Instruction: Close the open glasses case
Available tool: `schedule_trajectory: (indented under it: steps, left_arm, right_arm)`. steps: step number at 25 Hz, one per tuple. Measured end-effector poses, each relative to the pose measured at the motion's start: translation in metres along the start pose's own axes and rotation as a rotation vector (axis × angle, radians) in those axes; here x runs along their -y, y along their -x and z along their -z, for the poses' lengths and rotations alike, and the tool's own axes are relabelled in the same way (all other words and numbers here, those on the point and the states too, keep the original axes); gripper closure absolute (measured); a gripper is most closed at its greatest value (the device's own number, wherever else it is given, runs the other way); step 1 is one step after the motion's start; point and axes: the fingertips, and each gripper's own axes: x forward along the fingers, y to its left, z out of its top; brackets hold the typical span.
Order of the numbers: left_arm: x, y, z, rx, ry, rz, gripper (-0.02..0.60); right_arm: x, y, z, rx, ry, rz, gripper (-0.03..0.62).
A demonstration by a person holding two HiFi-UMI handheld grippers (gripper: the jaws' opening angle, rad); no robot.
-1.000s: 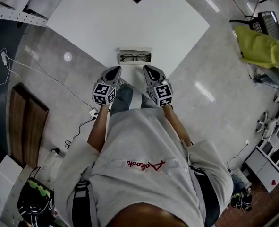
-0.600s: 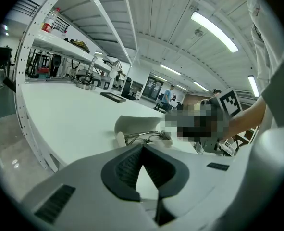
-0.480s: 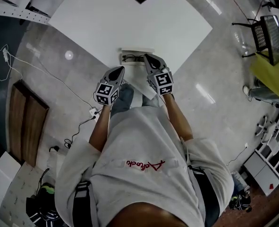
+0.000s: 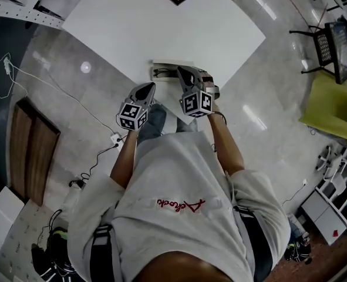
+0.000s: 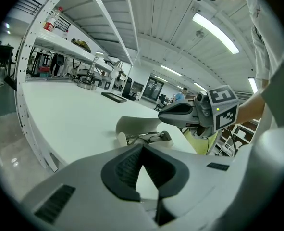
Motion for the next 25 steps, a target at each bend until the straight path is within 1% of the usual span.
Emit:
schedule_trajectory:
  steps: [3,5,6,7,8,9,13,15,17,18,25]
  left_arm:
    - [0.0,-0.001,0.001,-0.001,0.003,0.005,0.556]
    - [0.001,-0.002,0.0,0.0,0.005,0.007,0.557]
    - [0.001,-0.002,0.0,0.001,0.005,0.007,0.557]
    - [0.001,-0.001,0.0,0.002,0.005,0.006,0.557]
    - [0.001,-0.001,-0.001,0.002,0.005,0.005,0.557]
    - [0.001,0.0,-0.001,0.002,0.004,0.004,0.557]
    - [0.001,0.001,-0.001,0.004,0.006,0.0,0.556]
    - [0.001,0.001,-0.001,0.003,0.007,-0.001,0.557]
    - [0.002,0.002,0.0,0.005,0.008,-0.001,0.557]
    - [0.002,0.002,0.0,0.005,0.009,-0.001,0.557]
    - [0.001,0.002,-0.002,0.008,0.007,0.002,0.557]
  right_arm:
    - [-0.001,-0.002,0.001,-0.035,0.173,0.022,0.562]
    - [0.001,-0.001,0.002,-0.047,0.251,0.044,0.56]
    - [0.002,-0.001,0.002,-0.048,0.259,0.05,0.56]
    - [0.002,-0.001,0.003,-0.049,0.252,0.051,0.514]
    - [0.002,-0.001,0.004,-0.053,0.24,0.048,0.494]
    - [0.001,-0.002,0.006,-0.06,0.232,0.045,0.485]
    - [0.002,-0.006,0.012,-0.082,0.244,0.036,0.485]
    - [0.004,-0.007,0.011,-0.08,0.243,0.041,0.495]
    - [0.005,-0.007,0.011,-0.077,0.256,0.045,0.553]
    - [0.005,-0.006,0.011,-0.077,0.263,0.044,0.568]
    - [-0.001,-0.004,0.011,-0.076,0.259,0.02,0.576]
